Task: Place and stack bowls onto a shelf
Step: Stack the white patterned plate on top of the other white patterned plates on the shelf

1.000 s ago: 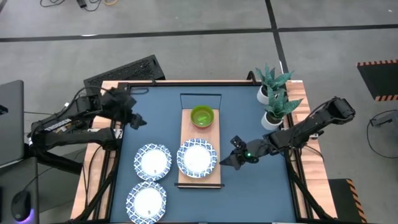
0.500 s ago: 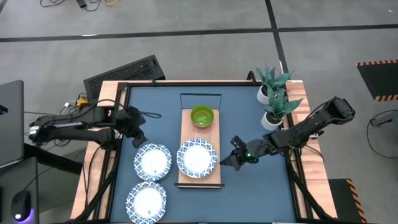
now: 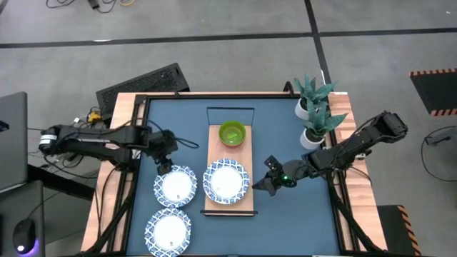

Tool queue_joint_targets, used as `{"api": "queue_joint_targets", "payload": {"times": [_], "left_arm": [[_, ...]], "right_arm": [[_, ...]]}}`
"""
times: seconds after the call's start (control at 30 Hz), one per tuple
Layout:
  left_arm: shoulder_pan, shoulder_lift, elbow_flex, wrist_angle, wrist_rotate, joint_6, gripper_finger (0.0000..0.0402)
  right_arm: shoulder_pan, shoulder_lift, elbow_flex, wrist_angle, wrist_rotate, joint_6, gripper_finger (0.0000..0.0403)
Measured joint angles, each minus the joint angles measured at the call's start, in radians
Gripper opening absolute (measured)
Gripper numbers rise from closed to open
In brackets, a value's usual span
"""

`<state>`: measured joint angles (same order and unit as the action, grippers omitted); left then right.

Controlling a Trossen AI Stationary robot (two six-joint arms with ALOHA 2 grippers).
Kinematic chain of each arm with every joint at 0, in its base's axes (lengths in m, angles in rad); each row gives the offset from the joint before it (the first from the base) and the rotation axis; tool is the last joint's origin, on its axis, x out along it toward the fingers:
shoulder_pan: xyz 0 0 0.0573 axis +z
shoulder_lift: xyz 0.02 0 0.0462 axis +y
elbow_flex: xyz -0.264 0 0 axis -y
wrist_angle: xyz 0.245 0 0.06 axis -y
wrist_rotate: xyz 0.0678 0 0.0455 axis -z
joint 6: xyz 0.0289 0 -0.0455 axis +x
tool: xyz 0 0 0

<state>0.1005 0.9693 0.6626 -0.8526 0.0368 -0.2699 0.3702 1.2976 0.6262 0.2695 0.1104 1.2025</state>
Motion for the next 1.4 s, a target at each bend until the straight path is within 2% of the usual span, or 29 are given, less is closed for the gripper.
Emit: {"api": "queue_joint_targets", "payload": {"times": [0.23,0.67,0.83,1.13,1.4], "left_arm": [[0.000,0.107,-0.001,0.052,0.010,0.086,0.0252],[-0.001,0.300,-0.001,0.115,0.119,0.133,0.0242],[-0.001,0.394,-0.001,0.124,0.115,0.132,0.0189],[0.003,0.416,0.000,0.122,0.106,0.108,0.0021],[0.027,0.359,0.008,0.036,0.078,-0.027,0.0002]], "right_arm": [[0.000,0.000,0.000,-0.003,0.000,0.000,0.0048],[0.000,0.000,0.000,-0.007,-0.001,-0.001,0.0048],[0.000,0.000,0.000,-0.008,-0.001,-0.002,0.0048],[0.000,0.000,-0.001,-0.022,-0.001,0.001,0.0048],[0.000,0.000,-0.001,-0.030,0.012,0.000,0.0048]]}}
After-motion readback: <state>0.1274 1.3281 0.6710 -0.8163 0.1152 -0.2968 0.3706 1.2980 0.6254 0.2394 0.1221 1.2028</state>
